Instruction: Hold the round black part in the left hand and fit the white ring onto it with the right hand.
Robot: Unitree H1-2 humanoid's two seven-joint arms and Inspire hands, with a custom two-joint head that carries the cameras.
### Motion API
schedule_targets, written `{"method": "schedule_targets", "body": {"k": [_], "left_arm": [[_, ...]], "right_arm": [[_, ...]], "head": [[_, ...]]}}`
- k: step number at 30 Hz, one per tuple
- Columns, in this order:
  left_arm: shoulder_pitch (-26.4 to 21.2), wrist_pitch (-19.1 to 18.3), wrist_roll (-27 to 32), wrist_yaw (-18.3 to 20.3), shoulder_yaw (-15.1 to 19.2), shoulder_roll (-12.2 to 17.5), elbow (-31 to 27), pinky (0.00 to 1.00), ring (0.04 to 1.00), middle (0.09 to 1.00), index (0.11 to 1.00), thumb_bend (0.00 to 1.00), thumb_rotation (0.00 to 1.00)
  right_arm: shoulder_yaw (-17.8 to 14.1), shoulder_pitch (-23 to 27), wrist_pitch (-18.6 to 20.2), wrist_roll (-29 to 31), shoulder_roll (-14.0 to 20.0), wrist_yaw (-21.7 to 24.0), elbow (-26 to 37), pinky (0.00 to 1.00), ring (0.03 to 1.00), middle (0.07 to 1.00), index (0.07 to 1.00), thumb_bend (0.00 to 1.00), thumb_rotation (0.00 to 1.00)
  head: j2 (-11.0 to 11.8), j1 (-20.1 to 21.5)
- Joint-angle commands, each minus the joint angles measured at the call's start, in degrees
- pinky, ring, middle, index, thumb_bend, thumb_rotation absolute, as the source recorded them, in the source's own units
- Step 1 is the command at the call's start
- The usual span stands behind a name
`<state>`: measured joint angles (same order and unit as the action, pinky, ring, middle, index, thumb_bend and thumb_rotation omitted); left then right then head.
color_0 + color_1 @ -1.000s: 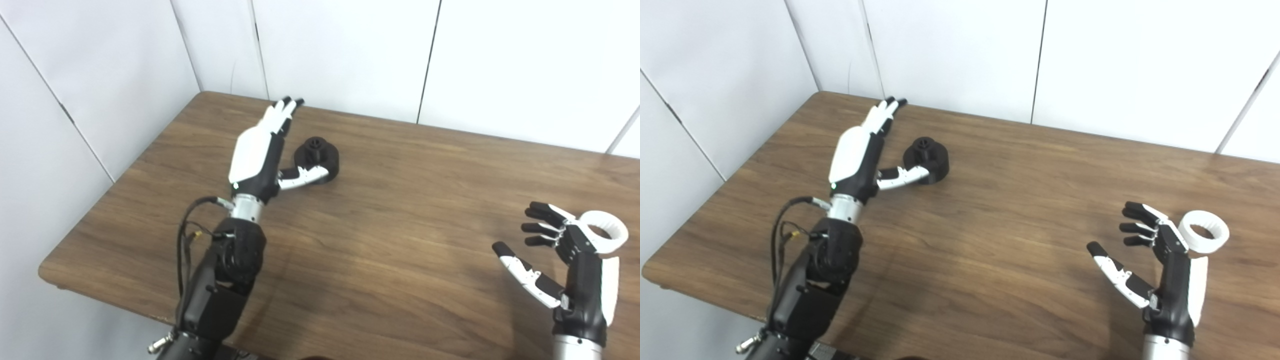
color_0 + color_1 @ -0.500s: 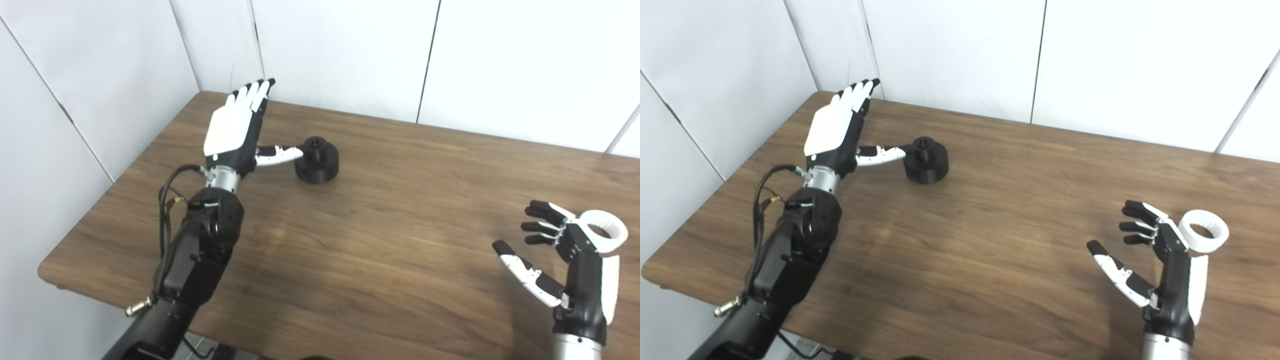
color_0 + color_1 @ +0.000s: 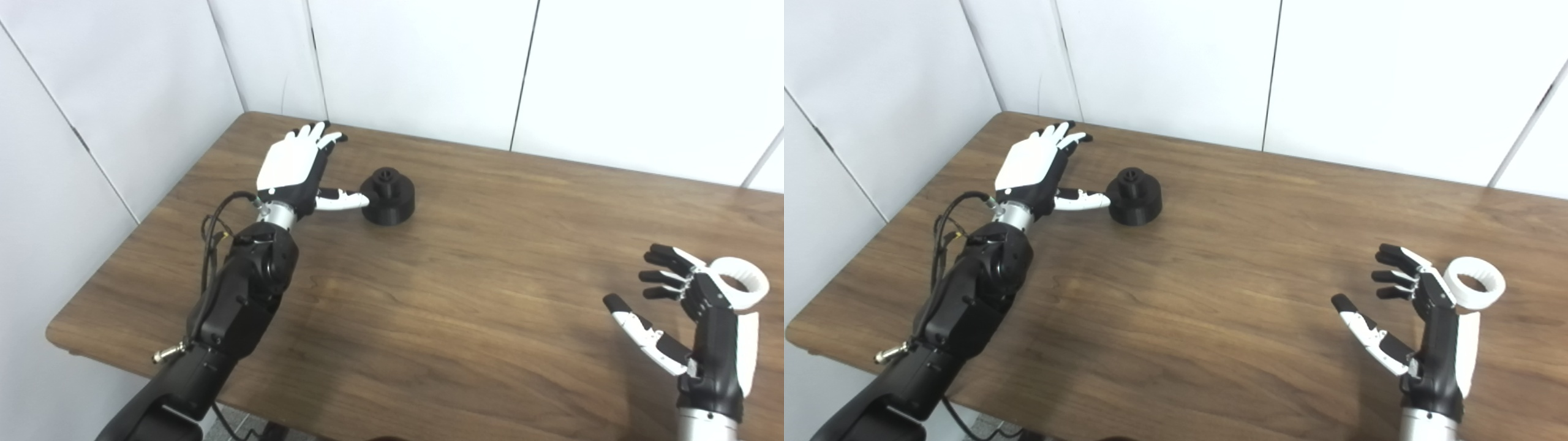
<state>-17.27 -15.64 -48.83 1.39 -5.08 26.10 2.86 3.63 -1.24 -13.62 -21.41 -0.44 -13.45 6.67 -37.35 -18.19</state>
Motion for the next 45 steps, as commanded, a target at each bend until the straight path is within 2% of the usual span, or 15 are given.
{"method": "schedule_targets", "body": {"k": [1, 7, 12, 17, 27, 33, 45], "left_arm": [[-2.9, -0.4, -1.1, 0.2, -0.2, 2.6, 0.1, 1.0, 1.0, 1.0, 0.864, 1.0, 0.7], [-3.4, -2.1, -1.8, 2.6, -2.0, 2.8, 1.5, 1.0, 1.0, 1.0, 0.876, 1.0, 0.71], [-3.6, -1.5, -1.3, 2.2, -2.7, 2.3, 3.3, 1.0, 1.0, 1.0, 0.872, 1.0, 0.69], [-4.1, -3.2, -2.1, 4.0, -4.4, 1.8, 4.2, 1.0, 1.0, 1.0, 0.889, 1.0, 0.7], [-5.0, -5.1, -1.7, 4.6, -6.6, 1.2, 6.5, 1.0, 1.0, 1.0, 0.932, 1.0, 0.7], [-5.5, -5.4, -1.9, 3.6, -7.5, 0.8, 8.1, 1.0, 1.0, 1.0, 0.939, 1.0, 0.7], [-5.8, -3.1, 0.8, -1.9, -6.6, -1.1, 11.5, 1.0, 1.0, 1.0, 0.919, 1.0, 0.66]], "right_arm": [[-0.2, -1.7, -1.0, 0.0, 0.3, -0.1, -2.7, 0.52, 0.614, 0.689, 0.698, 0.72, 0.2], [-0.2, -1.8, -0.8, -0.1, 0.3, -0.1, -2.4, 0.51, 0.609, 0.689, 0.7, 0.71, 0.21], [-0.3, -1.8, -0.5, -0.4, 0.3, -0.1, -2.2, 0.5, 0.61, 0.69, 0.702, 0.71, 0.23], [-0.4, -1.9, -1.0, -0.1, 0.5, -0.1, -2.0, 0.51, 0.611, 0.688, 0.7, 0.71, 0.22], [-0.6, -2.3, -0.8, 0.4, 0.9, 0.3, -1.4, 0.52, 0.612, 0.691, 0.701, 0.71, 0.23], [-0.7, -2.4, -0.4, 0.5, 0.9, 0.4, -1.1, 0.52, 0.614, 0.691, 0.7, 0.72, 0.23], [-0.7, -3.0, 0.4, -0.3, 0.9, 0.5, 0.0, 0.51, 0.607, 0.692, 0.7, 0.71, 0.24]], "head": [[-0.1, 0.1], [-0.4, 0.1], [-0.4, 0.2], [-0.8, 0.4], [-1.1, 0.5], [-1.3, 0.5], [-1.5, 1.0]]}}
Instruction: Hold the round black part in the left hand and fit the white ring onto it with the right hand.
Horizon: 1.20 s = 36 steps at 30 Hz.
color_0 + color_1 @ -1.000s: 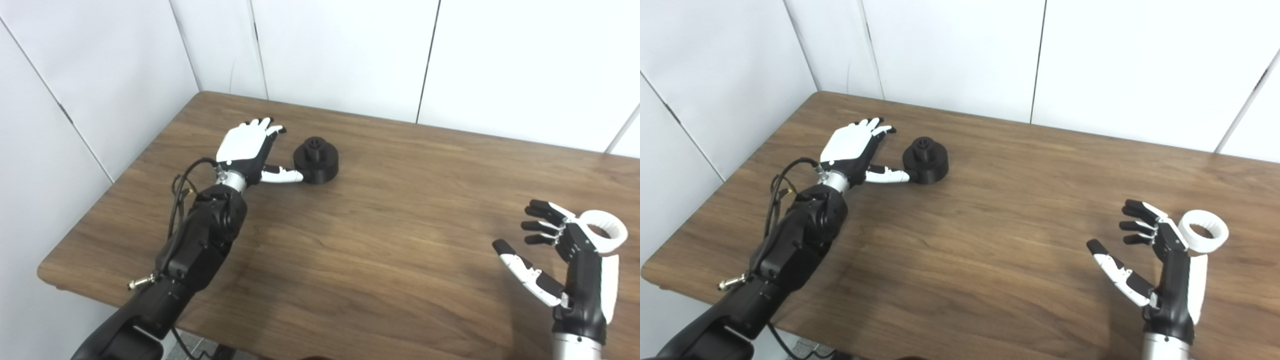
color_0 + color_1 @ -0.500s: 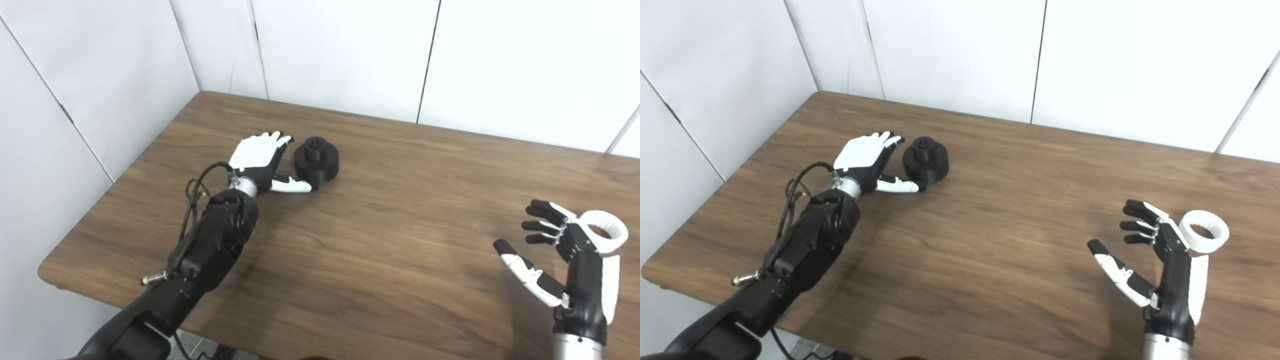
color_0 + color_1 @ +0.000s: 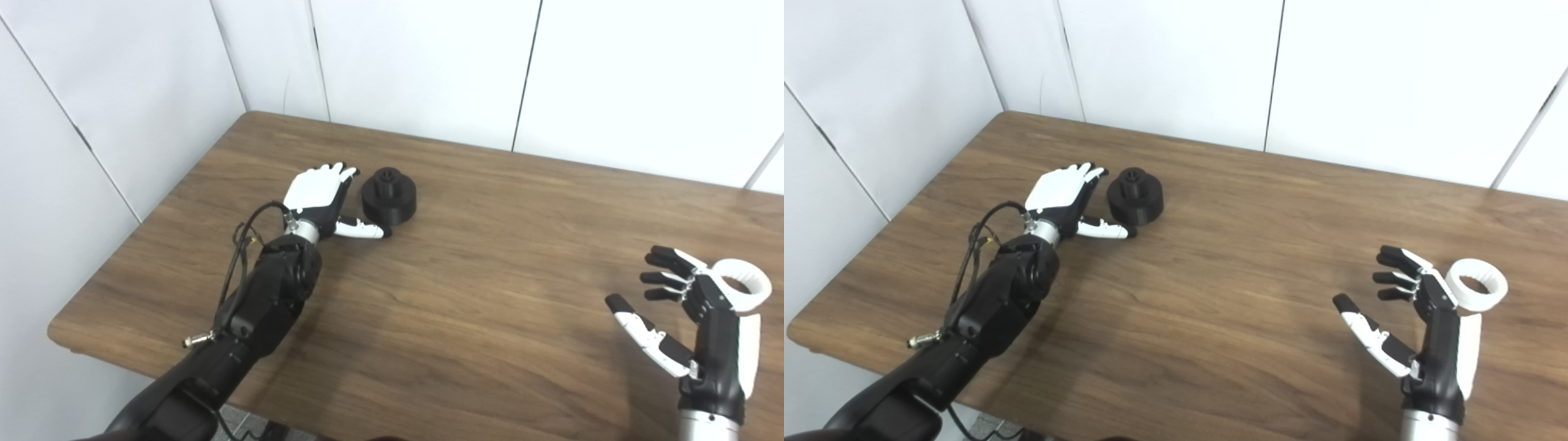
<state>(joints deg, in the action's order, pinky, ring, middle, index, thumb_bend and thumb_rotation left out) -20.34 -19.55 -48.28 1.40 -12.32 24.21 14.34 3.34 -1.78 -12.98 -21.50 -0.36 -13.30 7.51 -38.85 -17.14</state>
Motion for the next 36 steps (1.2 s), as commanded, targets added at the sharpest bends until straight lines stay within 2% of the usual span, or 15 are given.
{"method": "schedule_targets", "body": {"k": [1, 8, 11, 19, 27, 32, 36], "left_arm": [[-2.9, 1.0, 0.4, -2.6, 0.7, 0.6, 0.3, 1.0, 1.0, 1.0, 0.913, 1.0, 0.65], [-3.4, 3.4, 5.2, -7.4, 3.6, -2.1, 2.0, 1.0, 1.0, 1.0, 0.865, 1.0, 0.56], [-3.8, 4.2, 6.0, -8.6, 3.7, -2.7, 2.8, 1.0, 1.0, 1.0, 0.852, 1.0, 0.55], [-4.4, 5.9, 7.0, -9.7, 3.2, -3.0, 4.2, 1.0, 1.0, 1.0, 0.817, 1.0, 0.53], [-4.7, 6.1, 8.0, -9.3, 3.0, -3.3, 4.4, 1.0, 1.0, 1.0, 0.811, 1.0, 0.51], [-4.6, 6.6, 8.5, -10.1, 3.1, -3.7, 4.7, 1.0, 1.0, 1.0, 0.784, 1.0, 0.45], [-4.7, 8.3, 9.4, -12.3, 3.7, -4.1, 5.6, 1.0, 1.0, 1.0, 0.716, 0.95, 0.36]], "right_arm": [[-0.5, -2.5, -0.3, -0.1, 0.9, 0.4, -0.8, 0.51, 0.607, 0.693, 0.7, 0.71, 0.23], [-0.6, -2.8, -0.1, 0.1, 0.9, 0.5, -0.5, 0.51, 0.606, 0.691, 0.699, 0.71, 0.22], [-0.6, -2.8, -0.4, 0.2, 1.0, 0.5, -0.5, 0.51, 0.606, 0.69, 0.698, 0.71, 0.22], [-0.5, -2.9, -0.3, 0.1, 1.0, 0.4, -0.1, 0.51, 0.602, 0.687, 0.698, 0.71, 0.21], [-0.6, -3.0, 0.4, -0.2, 1.0, 0.5, 0.3, 0.51, 0.603, 0.685, 0.697, 0.71, 0.23], [-0.5, -3.0, 0.5, -0.2, 0.9, 0.7, 0.6, 0.51, 0.604, 0.687, 0.699, 0.71, 0.22], [-0.5, -3.0, 0.7, -0.1, 0.9, 0.9, 0.7, 0.51, 0.608, 0.689, 0.698, 0.71, 0.23]], "head": [[0.0, 0.0], [-0.3, 0.1], [-0.3, 0.1], [-0.7, 0.3], [-0.9, 0.3], [-1.1, 0.4], [-1.2, 0.3]]}}
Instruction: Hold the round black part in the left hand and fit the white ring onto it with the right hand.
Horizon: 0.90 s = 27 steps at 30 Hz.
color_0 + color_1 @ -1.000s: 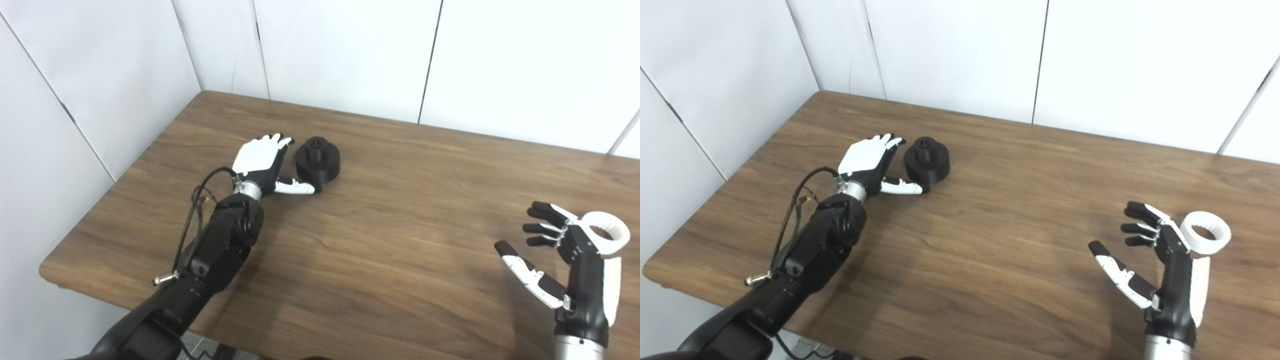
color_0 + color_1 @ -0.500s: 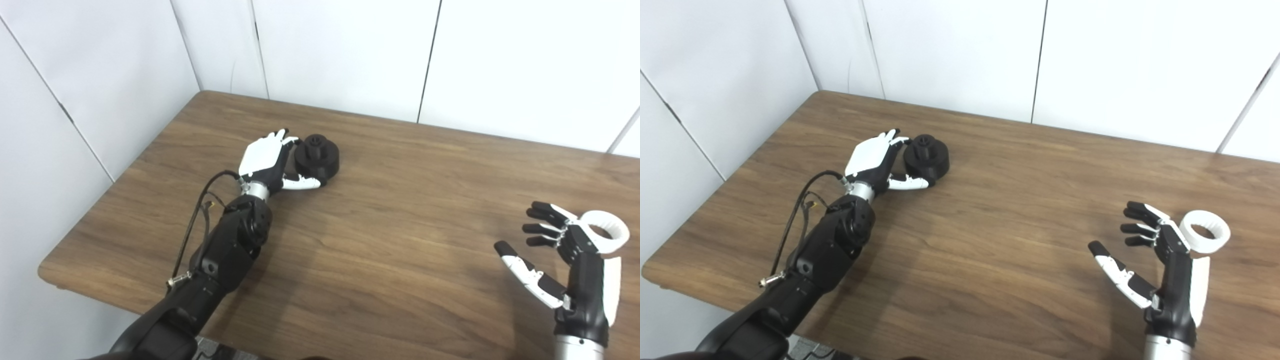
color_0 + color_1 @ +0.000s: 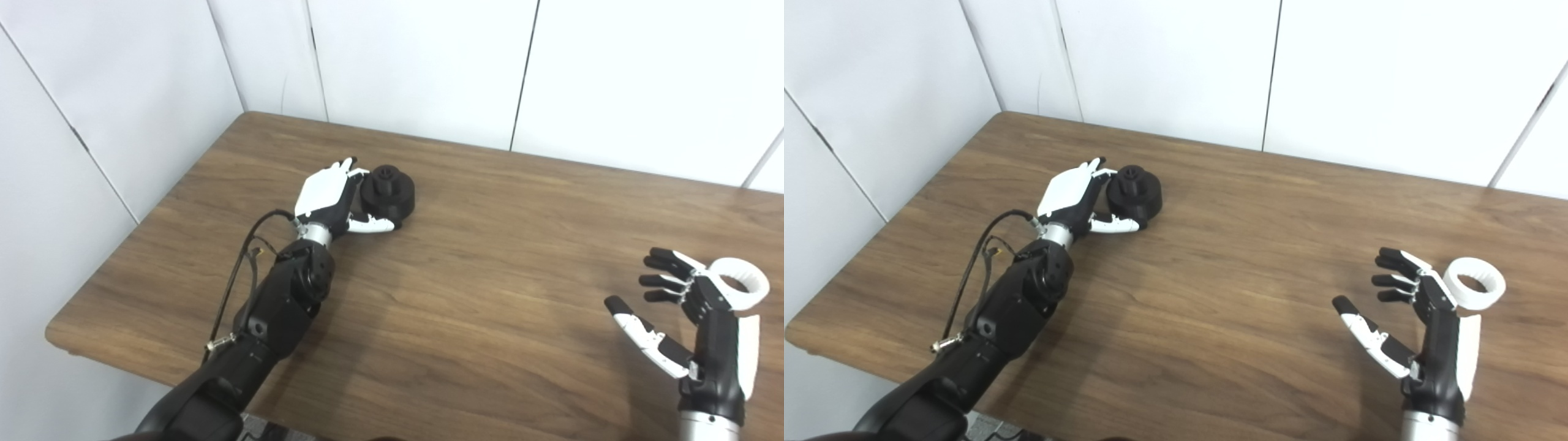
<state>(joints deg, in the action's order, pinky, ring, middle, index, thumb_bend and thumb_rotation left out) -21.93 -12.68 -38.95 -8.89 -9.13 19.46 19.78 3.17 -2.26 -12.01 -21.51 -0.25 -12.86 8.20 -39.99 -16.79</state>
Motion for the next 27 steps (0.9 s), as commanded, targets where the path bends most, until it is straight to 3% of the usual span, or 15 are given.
{"method": "schedule_targets", "body": {"k": [1, 11, 27], "left_arm": [[-3.2, 1.7, 0.3, -2.4, 0.6, 0.6, 0.4, 1.0, 1.0, 1.0, 0.696, 0.94, 0.34], [-3.2, 2.4, 1.1, -3.7, 0.5, 0.6, 0.9, 1.0, 1.0, 1.0, 0.658, 0.94, 0.31], [-0.4, 1.9, 2.2, -1.4, -0.4, -0.4, -1.9, 1.0, 1.0, 1.0, 0.641, 0.96, 0.28]], "right_arm": [[-0.4, -2.5, -0.4, 0.0, 0.8, 0.4, 0.0, 0.51, 0.607, 0.688, 0.699, 0.71, 0.23], [-0.6, -2.4, 0.0, 0.0, 0.8, 0.8, 0.3, 0.51, 0.606, 0.689, 0.699, 0.71, 0.23], [-0.7, -2.6, 1.0, 0.1, 0.8, 1.5, 1.2, 0.51, 0.604, 0.689, 0.7, 0.71, 0.22]], "head": [[0.0, 0.0], [-0.4, -0.1], [-0.8, 0.1]]}}
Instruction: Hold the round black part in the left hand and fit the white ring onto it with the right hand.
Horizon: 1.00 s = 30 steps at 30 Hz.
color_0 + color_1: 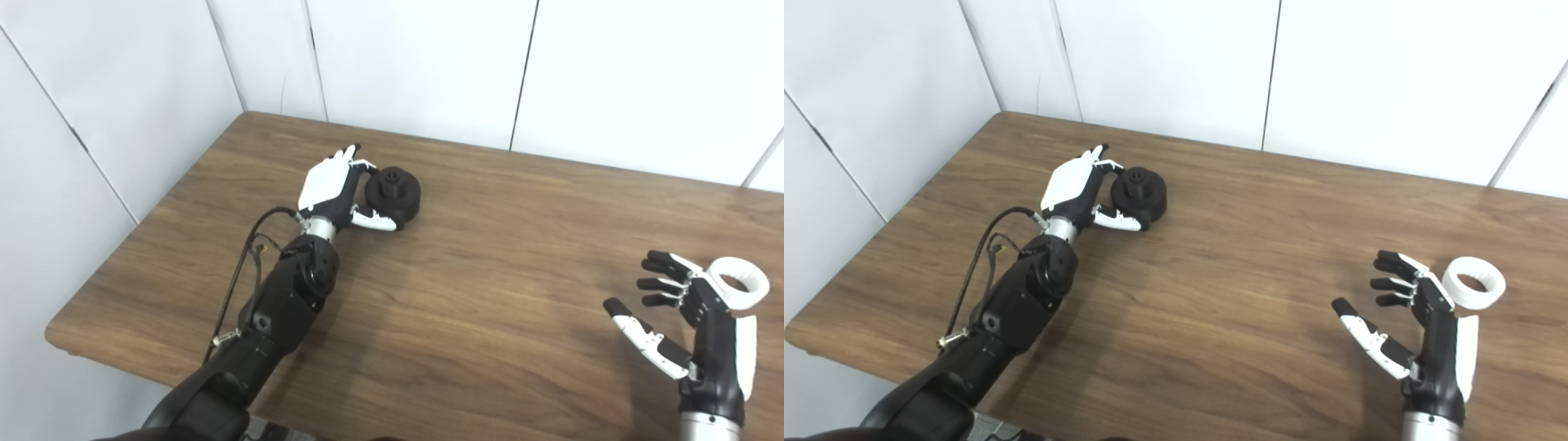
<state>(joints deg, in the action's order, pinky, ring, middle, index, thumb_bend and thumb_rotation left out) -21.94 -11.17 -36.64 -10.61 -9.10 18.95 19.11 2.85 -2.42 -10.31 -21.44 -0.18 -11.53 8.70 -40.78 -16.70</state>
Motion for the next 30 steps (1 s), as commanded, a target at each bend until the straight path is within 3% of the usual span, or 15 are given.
{"method": "schedule_targets", "body": {"k": [1, 15, 30], "left_arm": [[-0.1, 0.4, 0.0, 0.6, -0.6, 0.1, -1.6, 1.0, 1.0, 1.0, 0.642, 0.96, 0.27], [4.9, -0.5, 1.3, 5.2, -2.9, -2.3, -10.8, 1.0, 1.0, 1.0, 0.66, 1.0, 0.34], [10.7, -0.1, 1.5, 8.2, -5.3, -3.4, -20.5, 1.0, 1.0, 1.0, 0.646, 0.98, 0.3]], "right_arm": [[-0.4, -2.4, -0.6, 0.0, 0.8, 0.3, 0.8, 0.51, 0.603, 0.69, 0.701, 0.71, 0.22], [-0.4, -2.3, -1.2, 0.3, 0.5, 0.2, 0.5, 0.51, 0.608, 0.691, 0.713, 0.71, 0.24], [-0.2, -1.9, -1.3, -0.4, 0.0, -0.3, 0.5, 0.51, 0.605, 0.688, 0.71, 0.71, 0.24]], "head": [[0.0, 0.0], [-0.5, 0.3], [-1.7, 2.7]]}}
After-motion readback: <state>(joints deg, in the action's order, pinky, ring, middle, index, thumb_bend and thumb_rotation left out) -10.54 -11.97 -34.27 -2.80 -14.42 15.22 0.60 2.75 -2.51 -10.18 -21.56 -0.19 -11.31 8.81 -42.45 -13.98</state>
